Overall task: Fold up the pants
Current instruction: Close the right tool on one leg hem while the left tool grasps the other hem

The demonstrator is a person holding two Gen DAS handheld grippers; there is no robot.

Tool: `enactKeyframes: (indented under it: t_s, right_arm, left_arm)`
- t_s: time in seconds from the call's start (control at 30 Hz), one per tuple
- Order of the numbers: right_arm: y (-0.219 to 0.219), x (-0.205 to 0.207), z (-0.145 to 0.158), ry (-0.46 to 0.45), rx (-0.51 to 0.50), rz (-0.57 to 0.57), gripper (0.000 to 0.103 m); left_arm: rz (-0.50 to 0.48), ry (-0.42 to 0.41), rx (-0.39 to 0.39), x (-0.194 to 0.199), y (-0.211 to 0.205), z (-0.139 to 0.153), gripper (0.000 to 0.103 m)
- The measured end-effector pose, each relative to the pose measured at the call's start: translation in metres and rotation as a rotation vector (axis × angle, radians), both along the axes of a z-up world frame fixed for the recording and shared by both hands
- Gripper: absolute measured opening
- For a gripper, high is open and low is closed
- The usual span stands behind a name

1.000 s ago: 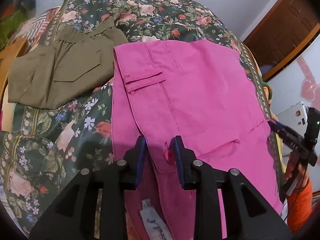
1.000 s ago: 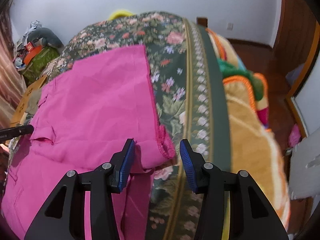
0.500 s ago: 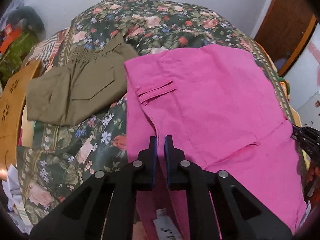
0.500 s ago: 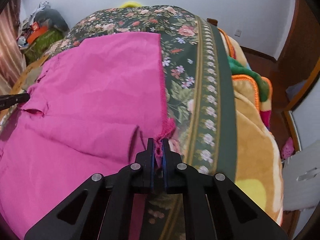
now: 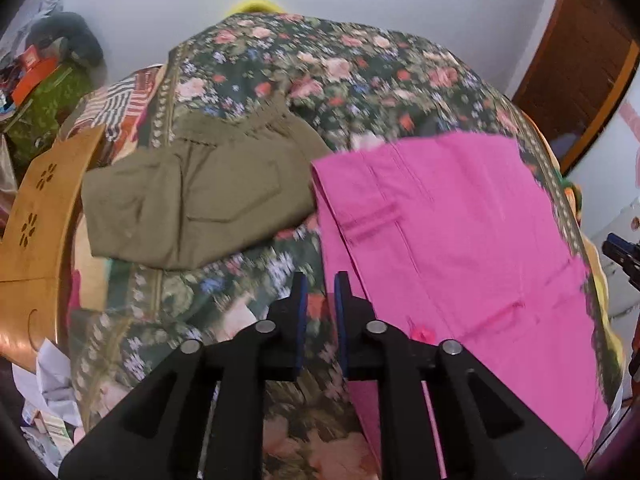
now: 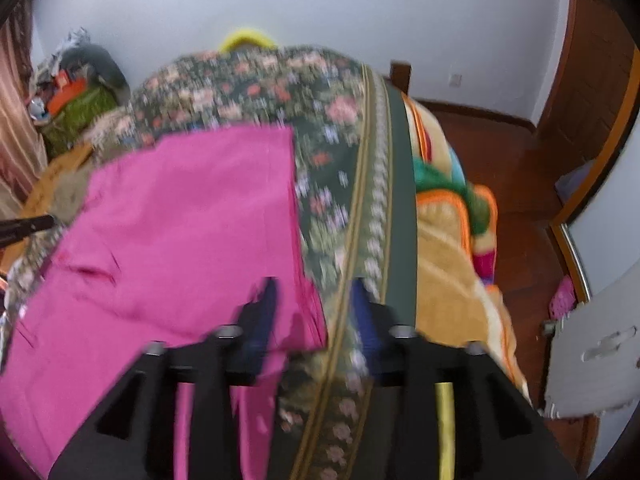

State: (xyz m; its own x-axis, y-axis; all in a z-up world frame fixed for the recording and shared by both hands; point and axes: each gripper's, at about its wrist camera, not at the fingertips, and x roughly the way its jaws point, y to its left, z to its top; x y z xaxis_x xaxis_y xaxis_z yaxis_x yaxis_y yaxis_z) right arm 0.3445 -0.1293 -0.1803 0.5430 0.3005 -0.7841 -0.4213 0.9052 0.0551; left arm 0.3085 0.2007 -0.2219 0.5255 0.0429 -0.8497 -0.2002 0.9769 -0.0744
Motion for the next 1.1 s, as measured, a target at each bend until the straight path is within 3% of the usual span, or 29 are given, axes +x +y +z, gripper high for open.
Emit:
enactKeyframes:
  t_s: [0.13,0.37,0.57,0.77,0.93,1.0,1.07,1.1]
  right_arm:
    - [0.024,0.016,0.014,-0.041,0.024,0.040,0.040]
    - [0.059,0.068,0.005,-0.051,0.054,0.069,0.040]
    - [0.078,0.117,-0.019,-0.008,0.036,0.068,0.040]
    - [0.091,0.151,-0.042,0.065,0.086,0.068,0.040]
    - [0.098,0.155,-0.051,0.066,0.135,0.071,0.039]
    - [0.099,0.155,-0.051,0.059,0.142,0.073,0.031]
    - [0.099,0.155,-0.050,0.042,0.131,0.068,0.005]
    - [0.099,0.155,-0.049,0.035,0.127,0.064,0.005]
  left_arm:
    - [0.008,-0.029,0.005,0.020,0.009,0.006,0.038]
    - [0.009,-0.031,-0.077,0.064,0.026,-0.010,0.039]
    - [-0.019,0.006,-0.162,0.087,0.033,-0.038,0.039]
    - [-0.051,0.002,-0.250,0.096,0.034,-0.051,0.039]
    - [-0.074,0.000,-0.238,0.104,0.029,-0.054,0.035]
    - [-0.077,-0.008,-0.231,0.105,0.025,-0.052,0.027]
    - [-0.077,-0.022,-0.211,0.106,0.022,-0.048,0.017]
    - [-0.076,-0.029,-0.194,0.105,0.021,-0.046,0.015]
